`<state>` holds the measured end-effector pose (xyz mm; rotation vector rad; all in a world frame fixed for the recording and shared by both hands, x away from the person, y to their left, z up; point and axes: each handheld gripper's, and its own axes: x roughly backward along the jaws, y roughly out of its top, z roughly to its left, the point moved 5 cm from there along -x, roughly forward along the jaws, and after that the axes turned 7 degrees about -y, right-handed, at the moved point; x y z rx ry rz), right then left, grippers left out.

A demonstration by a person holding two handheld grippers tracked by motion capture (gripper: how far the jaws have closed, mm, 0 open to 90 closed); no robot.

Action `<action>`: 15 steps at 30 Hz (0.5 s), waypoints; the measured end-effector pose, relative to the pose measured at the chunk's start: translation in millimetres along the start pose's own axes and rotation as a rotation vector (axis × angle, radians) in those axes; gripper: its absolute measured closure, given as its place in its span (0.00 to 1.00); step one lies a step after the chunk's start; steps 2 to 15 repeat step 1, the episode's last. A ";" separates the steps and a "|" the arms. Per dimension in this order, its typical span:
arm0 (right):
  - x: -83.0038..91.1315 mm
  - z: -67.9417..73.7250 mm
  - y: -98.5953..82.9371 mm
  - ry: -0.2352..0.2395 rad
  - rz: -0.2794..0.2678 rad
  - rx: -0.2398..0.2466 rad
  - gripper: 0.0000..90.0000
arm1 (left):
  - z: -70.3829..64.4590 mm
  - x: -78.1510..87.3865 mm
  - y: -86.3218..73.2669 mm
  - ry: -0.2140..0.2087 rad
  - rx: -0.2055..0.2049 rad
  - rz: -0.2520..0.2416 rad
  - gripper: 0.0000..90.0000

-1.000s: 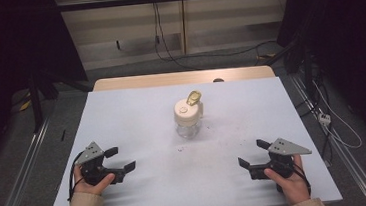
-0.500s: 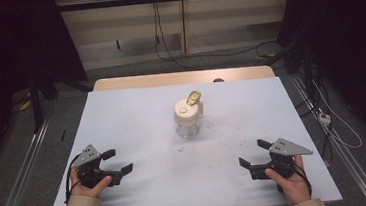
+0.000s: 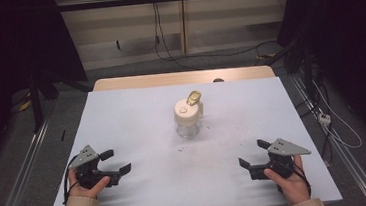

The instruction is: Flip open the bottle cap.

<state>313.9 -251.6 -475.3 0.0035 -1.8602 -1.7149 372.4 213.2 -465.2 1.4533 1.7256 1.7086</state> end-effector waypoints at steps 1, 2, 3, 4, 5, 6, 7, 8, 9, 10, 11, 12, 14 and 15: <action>0.0 0.2 0.1 0.002 0.001 0.000 0.06 | 0.0 0.1 0.1 0.001 -0.001 0.000 0.08; 0.0 0.2 0.1 0.002 0.001 0.000 0.06 | 0.0 0.1 0.1 0.001 -0.001 0.000 0.08; 0.0 0.2 0.1 0.002 0.001 0.000 0.06 | 0.0 0.1 0.1 0.001 -0.001 0.000 0.08; 0.0 0.2 0.1 0.002 0.001 0.000 0.06 | 0.0 0.1 0.1 0.001 -0.001 0.000 0.08; 0.0 0.2 0.1 0.002 0.001 0.000 0.06 | 0.0 0.1 0.1 0.001 -0.001 0.000 0.08; 0.0 0.2 0.1 0.002 0.001 0.000 0.06 | 0.0 0.1 0.1 0.001 -0.001 0.000 0.08; 0.0 0.2 0.1 0.002 0.001 0.000 0.06 | 0.0 0.1 0.1 0.001 -0.001 0.000 0.08; 0.0 0.2 0.1 0.002 0.001 0.000 0.06 | 0.0 0.1 0.1 0.001 -0.001 0.000 0.08; 0.0 0.2 0.1 0.002 0.001 0.000 0.06 | 0.0 0.1 0.1 0.001 -0.001 0.000 0.08; 0.0 0.2 0.1 0.002 0.001 0.000 0.06 | 0.0 0.1 0.1 0.001 -0.001 0.000 0.08; 0.0 0.2 0.1 0.002 0.001 0.000 0.06 | 0.0 0.1 0.1 0.001 -0.001 0.000 0.08; 0.0 0.2 0.1 0.002 0.001 0.000 0.06 | 0.0 0.1 0.1 0.001 -0.001 0.000 0.08; 0.0 0.2 0.1 0.002 0.001 0.000 0.06 | 0.0 0.1 0.1 0.001 -0.001 0.000 0.08; 0.0 0.2 0.1 0.002 0.001 0.000 0.06 | 0.0 0.1 0.1 0.001 -0.001 0.000 0.08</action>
